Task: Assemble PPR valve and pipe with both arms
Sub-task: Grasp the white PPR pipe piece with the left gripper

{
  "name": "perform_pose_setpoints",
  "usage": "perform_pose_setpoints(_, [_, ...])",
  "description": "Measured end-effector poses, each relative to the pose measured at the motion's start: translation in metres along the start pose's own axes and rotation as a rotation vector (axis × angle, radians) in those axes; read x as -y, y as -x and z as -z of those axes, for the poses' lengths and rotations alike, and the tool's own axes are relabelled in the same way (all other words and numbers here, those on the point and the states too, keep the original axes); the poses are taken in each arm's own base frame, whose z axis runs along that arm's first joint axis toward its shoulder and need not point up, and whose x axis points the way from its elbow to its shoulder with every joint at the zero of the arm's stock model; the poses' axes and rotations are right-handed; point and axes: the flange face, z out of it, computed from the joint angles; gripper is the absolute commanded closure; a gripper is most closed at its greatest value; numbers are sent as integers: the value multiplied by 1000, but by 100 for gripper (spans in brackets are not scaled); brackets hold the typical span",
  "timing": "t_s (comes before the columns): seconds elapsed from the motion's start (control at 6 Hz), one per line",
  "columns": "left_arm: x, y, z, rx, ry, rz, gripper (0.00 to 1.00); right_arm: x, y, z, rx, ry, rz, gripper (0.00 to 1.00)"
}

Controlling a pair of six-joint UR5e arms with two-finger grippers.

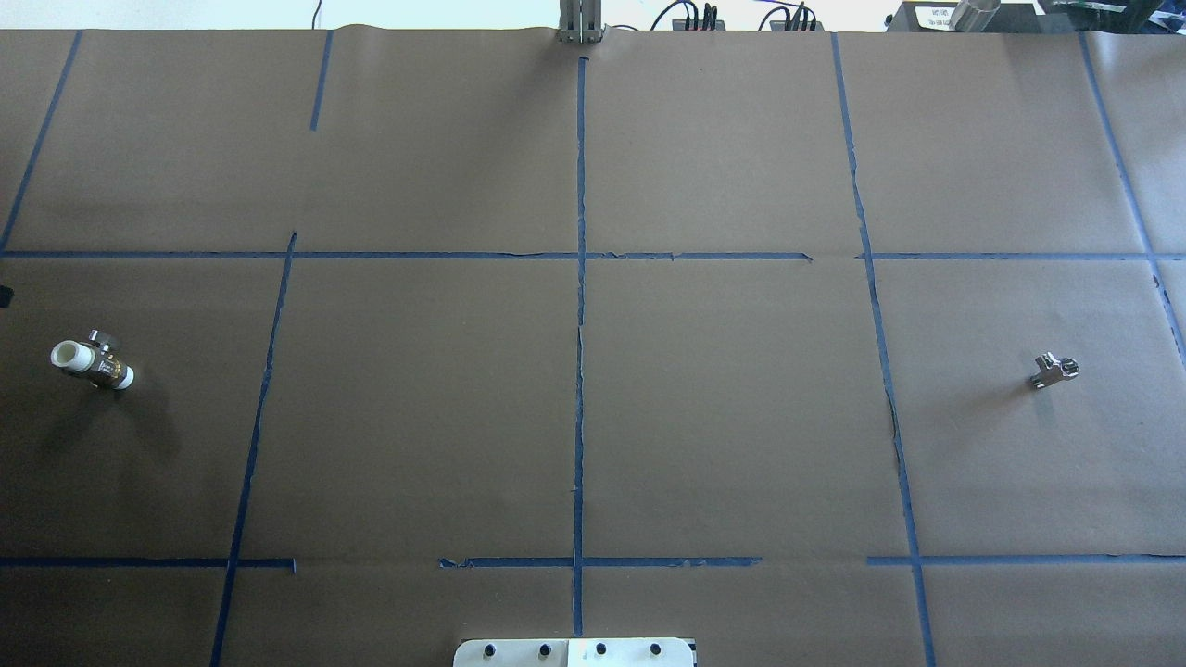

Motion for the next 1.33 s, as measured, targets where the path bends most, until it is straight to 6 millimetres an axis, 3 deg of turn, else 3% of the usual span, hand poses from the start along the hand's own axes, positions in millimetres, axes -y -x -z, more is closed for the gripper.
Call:
perform_pose_setpoints(0.67, [-27,-45,-53,43,26,20,0,-1,-1,-1,2,3,-5,0])
perform_pose_setpoints(1.17, [-36,-53,-73,66,48,14,0,-1,-1,-1,4,3,-5,0])
perform_pose_setpoints(1.33, [-38,-53,-78,69,58,10,5,-1,0,-1,5,3,-5,0])
